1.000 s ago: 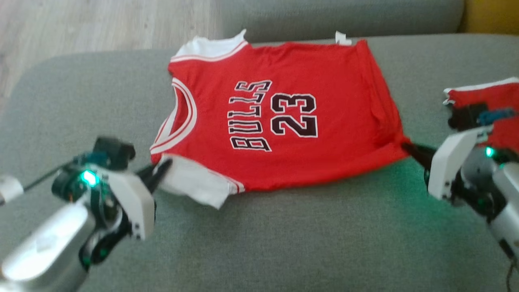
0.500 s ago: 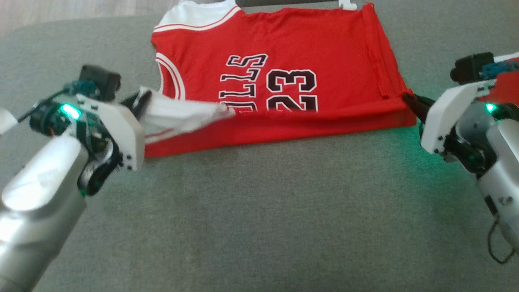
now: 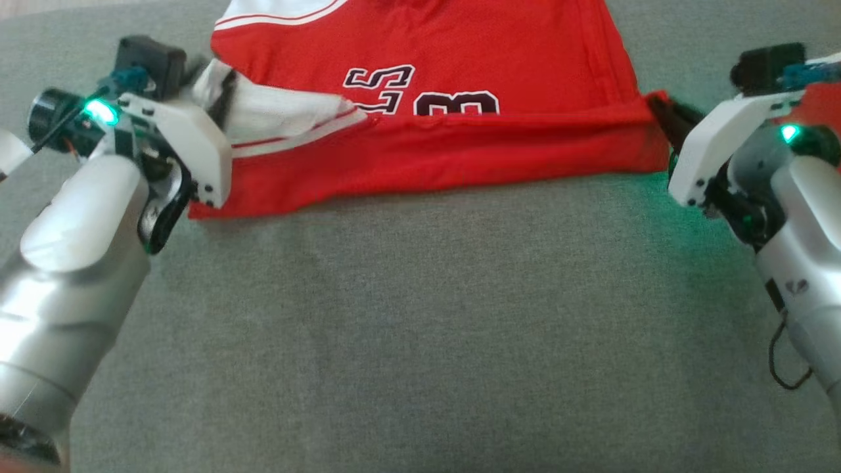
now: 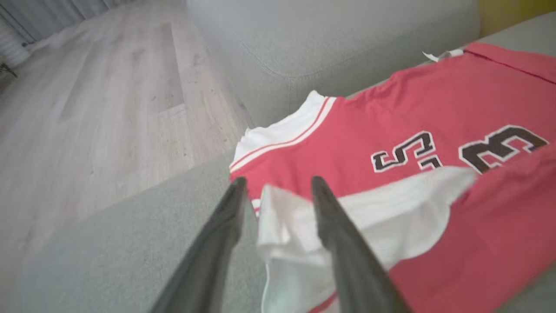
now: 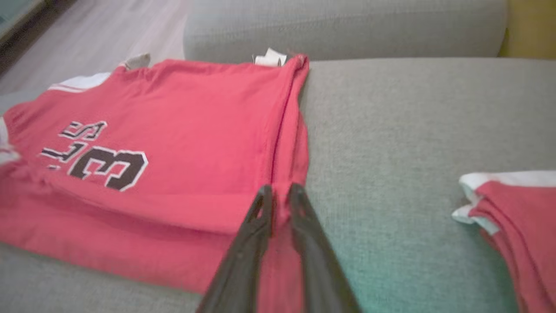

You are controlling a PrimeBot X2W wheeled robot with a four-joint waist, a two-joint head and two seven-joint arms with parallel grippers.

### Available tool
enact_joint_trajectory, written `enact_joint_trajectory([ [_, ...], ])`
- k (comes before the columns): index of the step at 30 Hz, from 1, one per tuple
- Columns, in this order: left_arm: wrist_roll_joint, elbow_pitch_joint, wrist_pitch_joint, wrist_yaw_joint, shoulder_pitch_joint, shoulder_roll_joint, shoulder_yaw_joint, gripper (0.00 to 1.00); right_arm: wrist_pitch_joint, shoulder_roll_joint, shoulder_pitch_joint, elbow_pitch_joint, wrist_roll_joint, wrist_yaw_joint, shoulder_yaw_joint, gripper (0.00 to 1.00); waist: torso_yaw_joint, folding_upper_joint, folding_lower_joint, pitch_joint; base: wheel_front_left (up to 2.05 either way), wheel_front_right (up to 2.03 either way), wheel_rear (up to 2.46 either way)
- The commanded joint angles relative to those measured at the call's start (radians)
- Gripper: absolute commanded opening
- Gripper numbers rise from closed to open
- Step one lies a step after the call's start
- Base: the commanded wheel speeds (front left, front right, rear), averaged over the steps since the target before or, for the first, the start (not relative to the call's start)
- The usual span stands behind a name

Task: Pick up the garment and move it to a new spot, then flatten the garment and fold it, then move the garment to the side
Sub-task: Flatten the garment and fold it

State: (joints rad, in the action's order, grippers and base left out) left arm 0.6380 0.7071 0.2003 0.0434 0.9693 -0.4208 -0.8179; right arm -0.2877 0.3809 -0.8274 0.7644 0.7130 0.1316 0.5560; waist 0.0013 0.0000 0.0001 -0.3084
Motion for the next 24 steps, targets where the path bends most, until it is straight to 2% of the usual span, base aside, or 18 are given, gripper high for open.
enact_joint_trajectory([
  [1,-0.013,-0.001,-0.037,-0.016,0.067,-0.027,0.042,1.00,0.037,-0.008,-0.032,-0.013,-0.007,-0.001,-0.011,1.00,-0.001,0.0000,-0.0001,-0.002,0.00,0.00,0.00],
  [4,-0.032,0.041,-0.146,-0.061,0.088,-0.007,0.064,1.00,0.146,-0.023,-0.056,0.011,-0.022,-0.001,-0.052,1.00,0.001,0.0000,-0.0001,0.001,0.00,0.00,0.00],
  [9,-0.021,0.051,-0.397,-0.124,0.086,0.041,0.134,1.00,0.368,-0.059,-0.061,0.027,-0.040,-0.001,-0.126,1.00,0.015,0.0000,-0.0001,0.034,0.00,0.00,0.00],
  [11,-0.011,0.028,-0.443,-0.144,0.064,0.060,0.166,1.00,0.458,-0.073,-0.047,0.023,-0.059,-0.001,-0.147,1.00,0.022,0.0000,-0.0001,0.055,0.00,0.00,0.00],
  [14,-0.021,-0.057,-0.460,-0.175,0.002,0.075,0.223,1.00,0.528,-0.107,-0.009,0.013,-0.086,-0.001,-0.200,1.00,0.030,0.0000,-0.0001,0.086,0.00,0.00,0.00],
  [17,-0.070,-0.211,-0.461,-0.215,-0.119,0.090,0.307,1.00,0.547,-0.145,0.052,-0.016,-0.151,-0.001,-0.278,1.00,0.033,0.0000,-0.0001,0.114,0.00,0.00,0.00],
  [21,-0.140,-0.374,-0.462,-0.248,-0.323,0.135,0.402,1.00,0.549,-0.220,0.194,-0.158,-0.321,-0.001,-0.424,1.00,0.032,0.0000,-0.0001,0.145,0.00,0.00,0.00],
  [24,-0.194,-0.454,-0.462,-0.248,-0.465,0.173,0.464,1.00,0.549,-0.287,0.328,-0.266,-0.434,-0.001,-0.508,1.00,0.030,0.0000,-0.0001,0.163,0.00,0.00,0.00],
])
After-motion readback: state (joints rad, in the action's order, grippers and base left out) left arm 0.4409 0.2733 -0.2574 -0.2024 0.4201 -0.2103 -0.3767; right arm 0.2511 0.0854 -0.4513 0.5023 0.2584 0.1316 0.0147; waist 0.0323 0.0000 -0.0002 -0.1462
